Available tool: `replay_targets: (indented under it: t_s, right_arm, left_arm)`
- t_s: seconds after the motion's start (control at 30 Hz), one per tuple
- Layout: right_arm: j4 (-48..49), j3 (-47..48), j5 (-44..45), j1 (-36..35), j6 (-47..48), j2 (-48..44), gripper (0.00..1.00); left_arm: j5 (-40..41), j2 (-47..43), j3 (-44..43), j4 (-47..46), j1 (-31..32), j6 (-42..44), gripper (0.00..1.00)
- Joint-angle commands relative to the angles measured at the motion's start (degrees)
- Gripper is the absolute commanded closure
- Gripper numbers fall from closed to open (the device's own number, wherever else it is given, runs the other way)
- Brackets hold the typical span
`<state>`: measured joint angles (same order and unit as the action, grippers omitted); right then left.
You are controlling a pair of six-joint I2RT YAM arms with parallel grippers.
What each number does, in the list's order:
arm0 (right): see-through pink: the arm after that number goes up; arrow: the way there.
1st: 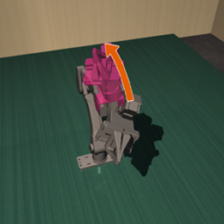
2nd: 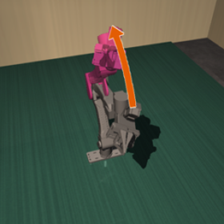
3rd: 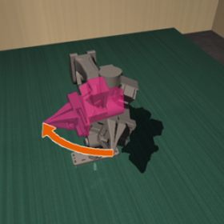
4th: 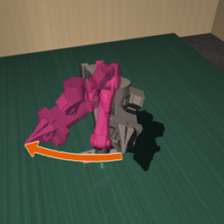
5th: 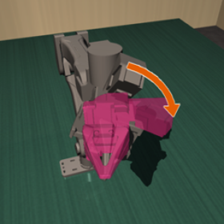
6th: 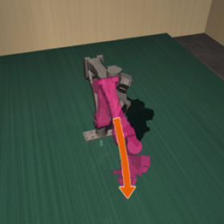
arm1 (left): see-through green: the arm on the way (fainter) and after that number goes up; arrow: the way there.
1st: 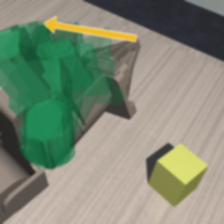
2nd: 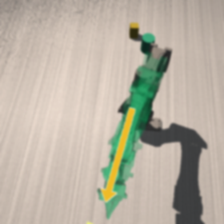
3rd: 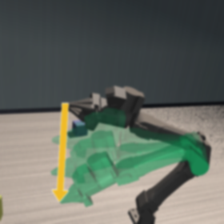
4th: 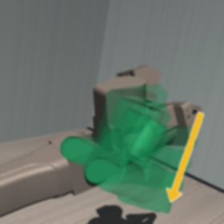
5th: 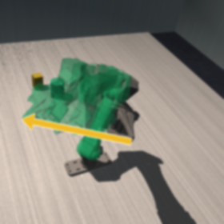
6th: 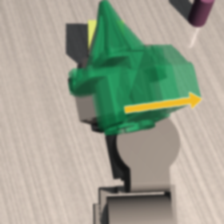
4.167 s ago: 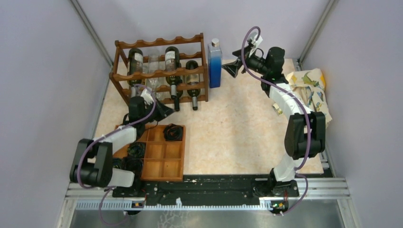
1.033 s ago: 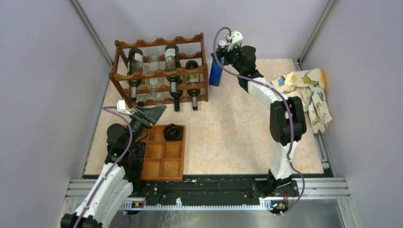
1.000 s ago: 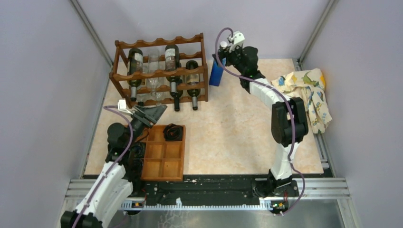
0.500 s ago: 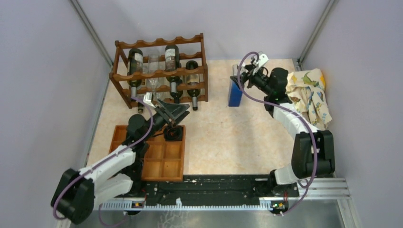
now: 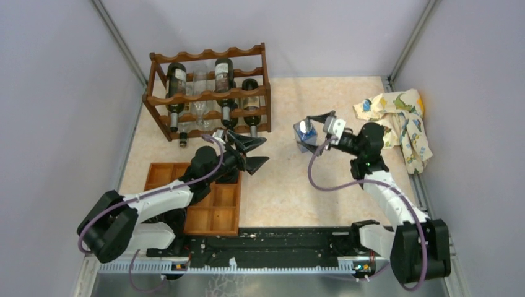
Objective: Put the wine bottle on the wine rack
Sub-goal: Pick up the wine bottle from the center of the board.
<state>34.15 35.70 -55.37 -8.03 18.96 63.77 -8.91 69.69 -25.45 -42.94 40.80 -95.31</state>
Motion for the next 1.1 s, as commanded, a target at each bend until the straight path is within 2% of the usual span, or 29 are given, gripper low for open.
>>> replay_targets:
  t_s: [0.0, 0.13, 0.27, 0.43, 0.57, 0.67, 0.9, 1.0, 1.03, 1.07]
  right_arm:
    - [1.97, -1.24, -10.11, -1.72, 21.04, -10.02, 1.0]
    - [-15.12, -3.39, -13.51, -4.06, 41.07, -16.5, 1.0]
    - [-32.67, -3.7, -16.94, -5.52, 59.3, -20.15, 1.0]
    - [-52.69, -0.85, -19.58, -5.84, 78.49, -19.57, 1.0]
    - [-68.3, 1.87, -20.5, -6.45, 95.09, -16.79, 1.0]
    - [-75.46, 2.84, -20.6, -7.43, 103.8, -14.57, 1.0]
    - [-82.89, 3.72, -19.81, -10.41, 116.17, -9.79, 0.99]
    - [-88.72, 5.32, -18.89, -11.27, 123.27, -7.22, 0.98]
    - [-90.89, 5.81, -18.59, -11.3, 126.11, -6.23, 0.98]
    - [-92.94, 6.31, -18.32, -11.3, 128.5, -5.41, 0.97]
  left_arm:
    - [0.36, 4.69, -3.61, 4.12, 1.78, -10.32, 0.05]
    - [-0.63, 10.13, -5.32, 1.66, 3.44, -14.45, 0.04]
    - [-3.31, 15.81, -7.48, -1.18, 4.27, -14.86, 0.04]
    - [-7.9, 20.0, -11.95, 5.43, 4.3, -9.18, 0.03]
    - [-11.79, 23.17, -14.41, 6.18, 4.53, -7.19, 0.02]
    - [-13.04, 24.92, -15.92, 7.11, 5.0, -5.88, 0.02]
    - [-19.22, 31.68, -22.69, 11.26, 6.24, -1.19, 0.02]
    - [-21.33, 33.89, -24.8, 11.9, 6.44, 0.1, 0.13]
    - [-21.94, 34.37, -25.22, 11.91, 6.41, 0.57, 0.22]
    - [-22.39, 34.74, -25.54, 11.68, 6.4, 0.94, 0.38]
